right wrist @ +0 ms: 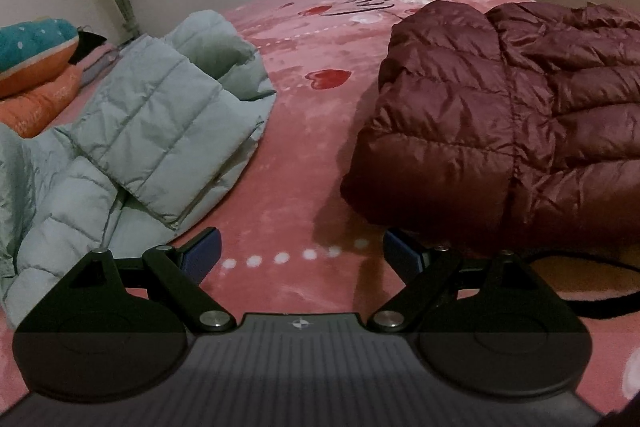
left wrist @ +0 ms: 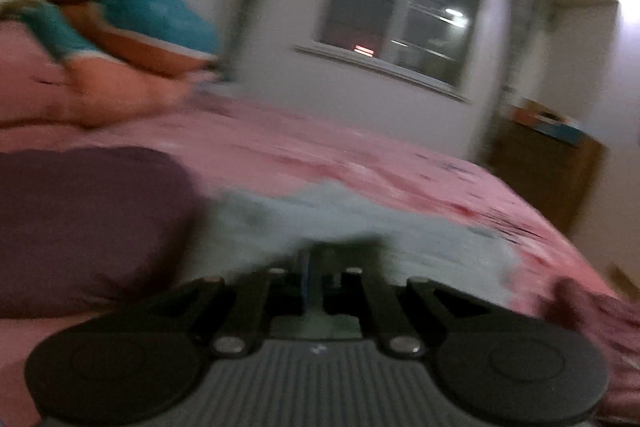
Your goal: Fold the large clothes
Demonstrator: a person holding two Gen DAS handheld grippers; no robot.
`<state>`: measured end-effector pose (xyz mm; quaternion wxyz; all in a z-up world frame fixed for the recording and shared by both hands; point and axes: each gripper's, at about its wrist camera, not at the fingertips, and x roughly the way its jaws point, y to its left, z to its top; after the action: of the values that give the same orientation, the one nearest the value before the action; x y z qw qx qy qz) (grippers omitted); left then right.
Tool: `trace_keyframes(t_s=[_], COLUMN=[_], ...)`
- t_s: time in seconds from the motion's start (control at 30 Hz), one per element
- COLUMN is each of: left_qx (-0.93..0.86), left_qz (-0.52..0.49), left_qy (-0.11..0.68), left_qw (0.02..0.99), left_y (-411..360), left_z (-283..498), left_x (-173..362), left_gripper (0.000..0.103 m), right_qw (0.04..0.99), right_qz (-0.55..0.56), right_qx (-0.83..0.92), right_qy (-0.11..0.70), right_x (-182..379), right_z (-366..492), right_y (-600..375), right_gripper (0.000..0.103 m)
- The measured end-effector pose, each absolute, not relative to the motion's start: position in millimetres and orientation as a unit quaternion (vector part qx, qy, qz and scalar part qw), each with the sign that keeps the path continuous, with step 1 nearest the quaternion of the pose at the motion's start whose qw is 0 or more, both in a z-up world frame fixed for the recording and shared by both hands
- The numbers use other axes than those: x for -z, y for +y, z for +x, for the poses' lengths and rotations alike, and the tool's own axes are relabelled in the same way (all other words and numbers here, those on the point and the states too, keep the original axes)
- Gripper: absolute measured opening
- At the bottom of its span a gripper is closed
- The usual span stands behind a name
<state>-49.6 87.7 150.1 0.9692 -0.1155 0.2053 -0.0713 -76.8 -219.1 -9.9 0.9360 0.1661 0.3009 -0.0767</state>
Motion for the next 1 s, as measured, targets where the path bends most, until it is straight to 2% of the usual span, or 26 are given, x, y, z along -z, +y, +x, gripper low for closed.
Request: trace_keyframes(t_s=[0.03,0.07,0.1,0.23,0.33,0.57,0.63,0.7,0.77,1.0], left_qx=[0.096,0.114,0.130,0.186,0.177,0.154,0.150,0.150,0.154,0.135], left_qz=[-0.117,-0.117,-0.114,-0.103,-0.093,-0.144,-0.141,-0.149,-0.149,-0.172], left_qy=[0.212,0.217,0.222,0.259,0.298,0.307,0.309,0.307,0.295,0.195], left_qw=[0.966,0.962,0.960,0.942,0.933,0.928,0.929,0.928,0.931,0.956], left_y=[75,65,53,15,-1,-6,-11,-11,-12,30], left_z=[-45,-42,-37,-9,18,60,71,77,81,68], left_x=[-149,-146,-143,-120,-96,-68,-68,-68,-75,-138], left_gripper=[0.016,0.029,0.035,0.039,0.048,0.049,0.046,0.021,0.006,0.002], right_qw=[0.936,0.935,0.935,0.933,0.932,0.930,0.929,0.929,0.930,0.929], right_qz=[0.166,0.167,0.168,0.173,0.176,0.182,0.183,0.180,0.175,0.170], right_qx=[0.077,0.077,0.077,0.074,0.072,0.069,0.068,0.065,0.064,0.068], right_qy=[0.302,0.302,0.302,0.305,0.309,0.313,0.315,0.317,0.316,0.322], right_x=[10,10,10,10,11,14,15,16,16,20], right_z=[-76,-76,-75,-76,-75,-72,-69,-66,-64,-56], right_y=[-219,-220,-220,-222,-223,-225,-223,-221,-220,-220], right_gripper=[0.103,0.103,0.103,0.103,0.103,0.103,0.103,0.103,0.103,0.103])
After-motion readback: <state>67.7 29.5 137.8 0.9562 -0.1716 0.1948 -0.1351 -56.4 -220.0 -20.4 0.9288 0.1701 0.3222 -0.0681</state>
